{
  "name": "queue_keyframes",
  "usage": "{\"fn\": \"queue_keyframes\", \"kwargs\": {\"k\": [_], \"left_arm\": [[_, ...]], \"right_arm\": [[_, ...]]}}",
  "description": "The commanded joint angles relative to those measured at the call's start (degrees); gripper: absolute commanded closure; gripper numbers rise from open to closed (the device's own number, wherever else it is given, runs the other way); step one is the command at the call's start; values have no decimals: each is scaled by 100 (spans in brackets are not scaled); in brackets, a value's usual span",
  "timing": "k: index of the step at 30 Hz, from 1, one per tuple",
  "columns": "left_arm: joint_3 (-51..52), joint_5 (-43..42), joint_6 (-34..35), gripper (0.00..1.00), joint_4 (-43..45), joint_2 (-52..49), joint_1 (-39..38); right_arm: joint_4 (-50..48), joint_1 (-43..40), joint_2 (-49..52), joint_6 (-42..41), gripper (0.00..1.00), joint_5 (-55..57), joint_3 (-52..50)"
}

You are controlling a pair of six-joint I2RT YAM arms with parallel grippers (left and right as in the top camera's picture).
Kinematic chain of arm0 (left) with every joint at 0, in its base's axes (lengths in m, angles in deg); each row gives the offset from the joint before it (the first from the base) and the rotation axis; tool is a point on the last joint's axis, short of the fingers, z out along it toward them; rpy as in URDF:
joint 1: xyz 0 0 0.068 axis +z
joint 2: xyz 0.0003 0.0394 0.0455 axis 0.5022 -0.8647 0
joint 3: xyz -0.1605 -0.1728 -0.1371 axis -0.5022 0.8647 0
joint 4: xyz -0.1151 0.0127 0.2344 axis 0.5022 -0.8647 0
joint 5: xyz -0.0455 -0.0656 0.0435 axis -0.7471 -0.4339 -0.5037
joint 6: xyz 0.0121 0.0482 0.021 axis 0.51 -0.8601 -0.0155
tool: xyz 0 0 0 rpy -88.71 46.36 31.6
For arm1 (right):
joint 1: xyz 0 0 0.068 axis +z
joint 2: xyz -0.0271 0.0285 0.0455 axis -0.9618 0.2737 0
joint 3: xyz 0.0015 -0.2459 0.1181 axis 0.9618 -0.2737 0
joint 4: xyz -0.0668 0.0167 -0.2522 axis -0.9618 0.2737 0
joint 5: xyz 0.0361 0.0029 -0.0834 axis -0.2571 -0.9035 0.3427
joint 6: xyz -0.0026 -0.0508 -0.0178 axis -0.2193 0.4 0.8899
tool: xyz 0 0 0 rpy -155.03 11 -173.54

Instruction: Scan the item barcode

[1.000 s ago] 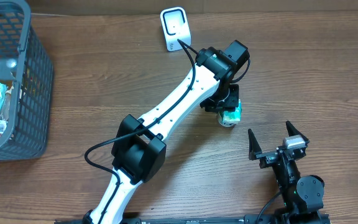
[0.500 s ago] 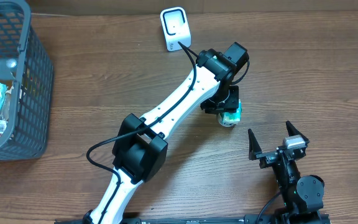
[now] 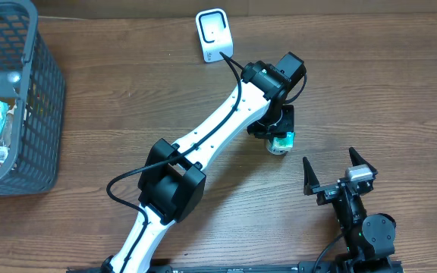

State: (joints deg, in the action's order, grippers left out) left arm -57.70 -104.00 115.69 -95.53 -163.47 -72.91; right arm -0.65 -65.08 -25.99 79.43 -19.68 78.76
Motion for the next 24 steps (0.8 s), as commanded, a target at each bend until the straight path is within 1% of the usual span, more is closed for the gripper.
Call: {"fn": "queue_keyframes", "kwargs": {"k": [1,7,12,15,18,19,24], "left_arm": [[46,-2,35,96,-9,-133,-39],[39,-7,13,96,-33,24,79],[31,37,-184,96,-37,603,304],[31,39,-319,96,-195,828,472],[31,68,-557,96,-553,866,675],[33,216,-610,96,-793,844,756],[57,1211,-538,96,-1281,776,780]], "right_arm": [[-31,-7,-42,-15,0,74,-59],[-31,-7,-42,-15,0,74,-59],[-31,-7,-42,-15,0,74,-59],[-31,-7,-42,-15,0,74,-59],[-28,-7,-42,-15,0,74,-59],[-31,-7,-42,-15,0,74,-59],[-31,-7,-42,-15,0,74,-59]]}}
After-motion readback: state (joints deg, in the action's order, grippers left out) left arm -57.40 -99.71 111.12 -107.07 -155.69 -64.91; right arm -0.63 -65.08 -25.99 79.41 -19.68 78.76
